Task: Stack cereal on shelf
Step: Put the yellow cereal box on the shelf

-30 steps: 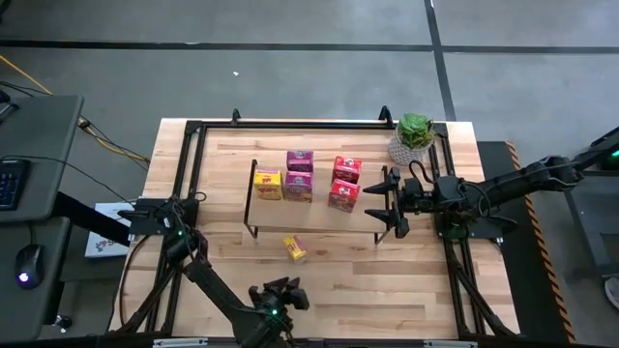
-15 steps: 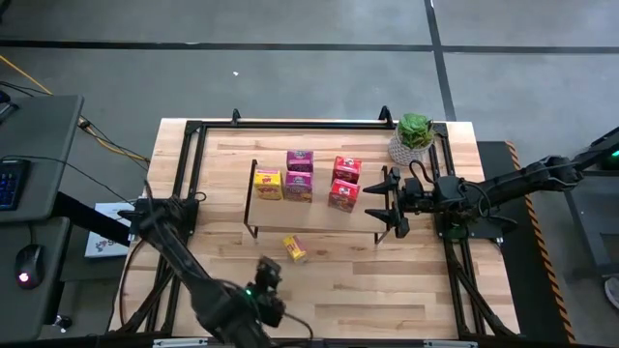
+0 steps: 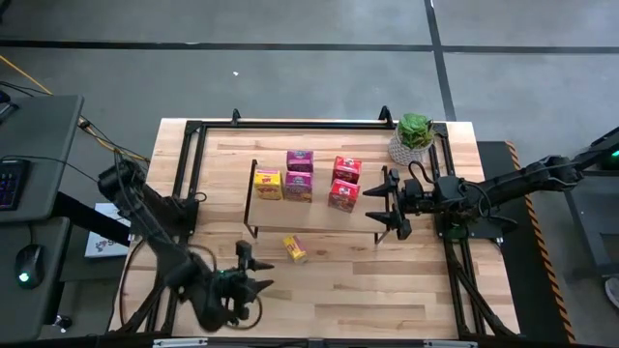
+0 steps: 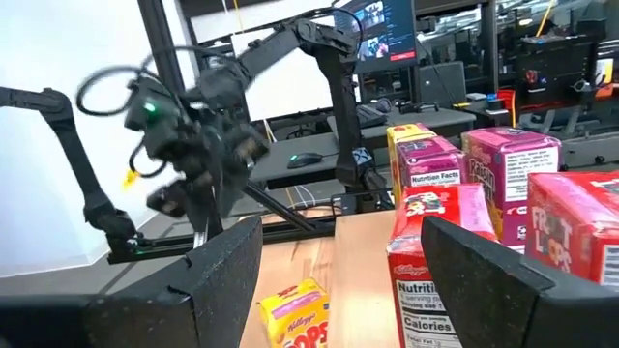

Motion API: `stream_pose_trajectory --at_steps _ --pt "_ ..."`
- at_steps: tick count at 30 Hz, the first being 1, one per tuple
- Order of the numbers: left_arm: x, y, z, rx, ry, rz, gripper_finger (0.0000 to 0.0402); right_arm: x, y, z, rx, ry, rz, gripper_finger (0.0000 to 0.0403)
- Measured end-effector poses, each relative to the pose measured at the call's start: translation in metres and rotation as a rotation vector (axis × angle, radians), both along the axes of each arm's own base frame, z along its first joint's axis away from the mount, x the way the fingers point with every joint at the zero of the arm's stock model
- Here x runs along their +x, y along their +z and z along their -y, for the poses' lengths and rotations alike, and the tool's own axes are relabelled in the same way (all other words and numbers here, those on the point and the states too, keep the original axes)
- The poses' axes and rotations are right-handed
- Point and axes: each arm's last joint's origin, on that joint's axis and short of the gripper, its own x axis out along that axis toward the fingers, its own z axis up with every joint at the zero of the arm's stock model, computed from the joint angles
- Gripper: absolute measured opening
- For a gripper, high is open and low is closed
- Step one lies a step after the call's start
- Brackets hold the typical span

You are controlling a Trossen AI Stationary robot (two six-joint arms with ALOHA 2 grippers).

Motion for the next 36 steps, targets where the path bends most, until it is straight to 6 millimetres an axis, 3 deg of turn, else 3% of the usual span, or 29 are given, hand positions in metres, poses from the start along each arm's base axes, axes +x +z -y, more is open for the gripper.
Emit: stream_pose_trajectory --at_steps 2,6,13,17,22,26,36 --pt "0.003 -0.007 -0.012 -0.076 -0.050 -0.027 0.0172 0.000 0.000 0.000 0.001 -0.013 0.000 0.0275" --pt "0.021 0.004 -0.031 -0.263 -0.114 -0.055 0.0172 0.000 0.000 0.001 0.003 -0.025 0.004 0.0275" --pt "0.040 0.004 -0.052 -0.135 -0.189 -0.078 0.0172 0.000 0.000 0.000 0.002 -0.016 -0.002 0.0275" --pt "0.055 0.011 -0.065 -0.145 -0.179 -0.113 0.0172 0.000 0.000 0.000 0.001 -0.016 -0.004 0.0275" --pt "0.069 0.027 -0.065 -0.071 -0.227 -0.101 0.0172 0.000 -0.001 0.000 -0.011 -0.017 -0.008 0.0275" --pt "0.074 0.029 -0.063 0.009 -0.246 -0.101 0.0172 0.000 -0.001 0.000 -0.001 -0.015 -0.016 0.0275" --pt "0.075 0.034 -0.063 -0.081 -0.187 -0.048 0.0172 0.000 -0.003 0.000 -0.004 -0.015 -0.027 0.0275"
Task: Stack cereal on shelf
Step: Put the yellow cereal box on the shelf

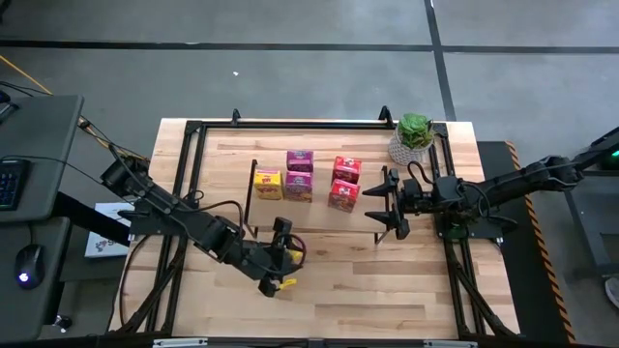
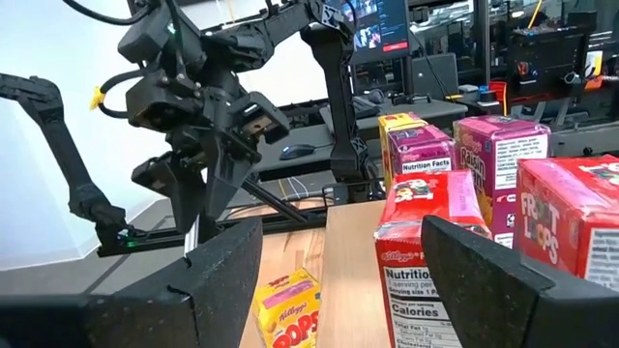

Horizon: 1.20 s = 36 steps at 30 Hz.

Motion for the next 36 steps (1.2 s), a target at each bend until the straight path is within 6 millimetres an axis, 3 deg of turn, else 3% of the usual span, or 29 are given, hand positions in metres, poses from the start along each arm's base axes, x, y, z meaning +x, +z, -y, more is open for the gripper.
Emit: stream_pose_trajectory --at_steps 9,19,36 --pt "0.002 0.000 -0.002 0.052 -0.032 0.003 0.0186 0.000 0.000 0.000 0.003 0.000 0.002 0.0275" --pt "0.010 0.000 -0.017 0.016 -0.031 -0.019 0.0291 0.000 0.000 0.000 0.007 0.001 -0.001 0.0275" --pt "0.018 0.006 -0.025 -0.056 0.038 0.046 0.0296 0.000 0.000 0.000 0.006 0.000 -0.004 0.0275"
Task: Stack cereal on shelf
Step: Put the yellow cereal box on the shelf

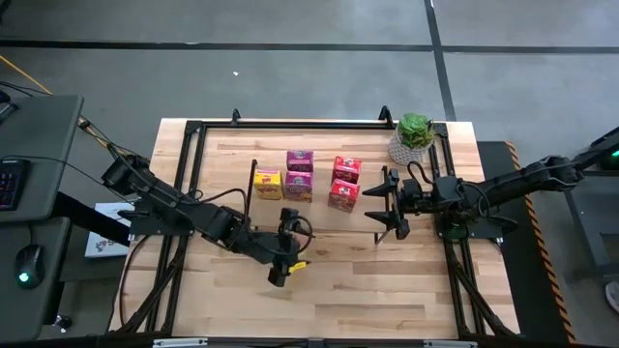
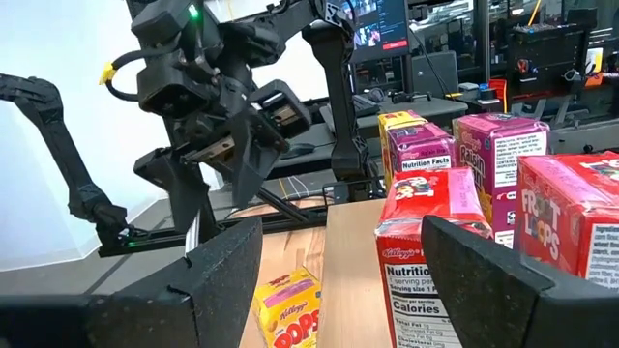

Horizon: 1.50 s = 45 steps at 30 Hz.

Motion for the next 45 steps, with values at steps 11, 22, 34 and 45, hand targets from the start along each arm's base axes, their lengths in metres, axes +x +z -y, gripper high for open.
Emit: stream_pose_trajectory --at_steps 11,22,34,45 --pt "0.029 -0.013 0.025 0.315 -0.166 -0.441 0.0296 0.000 0.000 0.000 -0.021 -0.011 0.001 0.0275" --pt "0.045 -0.056 0.032 0.437 -0.302 -0.659 0.0296 0.000 -0.002 0.000 -0.004 -0.005 -0.019 0.0275" --pt "0.050 -0.059 0.006 0.468 -0.282 -0.749 0.0296 0.000 -0.002 0.000 -0.004 -0.002 -0.020 0.0275" --pt "0.056 -0.062 -0.007 0.429 -0.314 -0.775 0.0296 0.000 -0.002 0.000 -0.004 -0.002 -0.022 0.0275"
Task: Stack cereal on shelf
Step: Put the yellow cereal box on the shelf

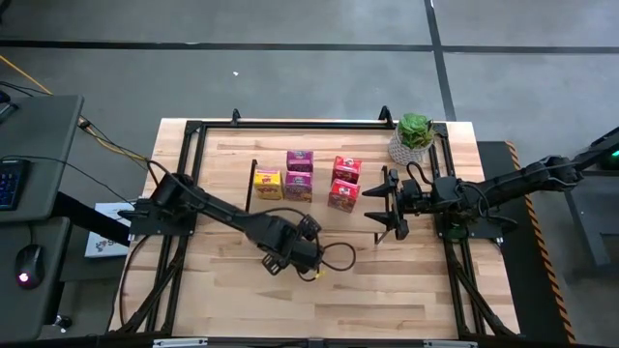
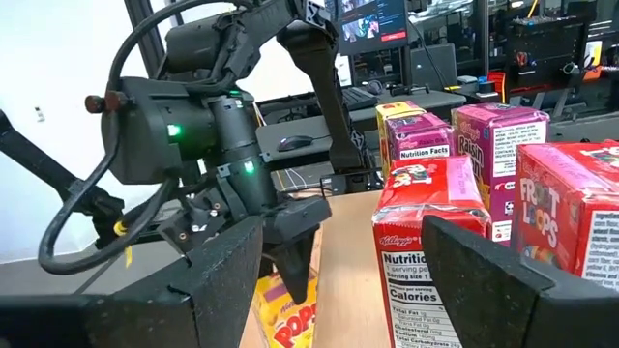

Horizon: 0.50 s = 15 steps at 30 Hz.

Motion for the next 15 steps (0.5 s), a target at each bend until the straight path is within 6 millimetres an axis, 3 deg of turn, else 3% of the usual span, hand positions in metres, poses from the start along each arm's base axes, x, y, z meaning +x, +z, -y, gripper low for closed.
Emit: stream_pose_trajectory --at_steps 15 --pt "0.0027 -0.0033 -0.0067 -0.086 0.088 -0.028 0.0296 0.0000 0.0000 0.0000 0.000 -0.001 0.000 0.0275"
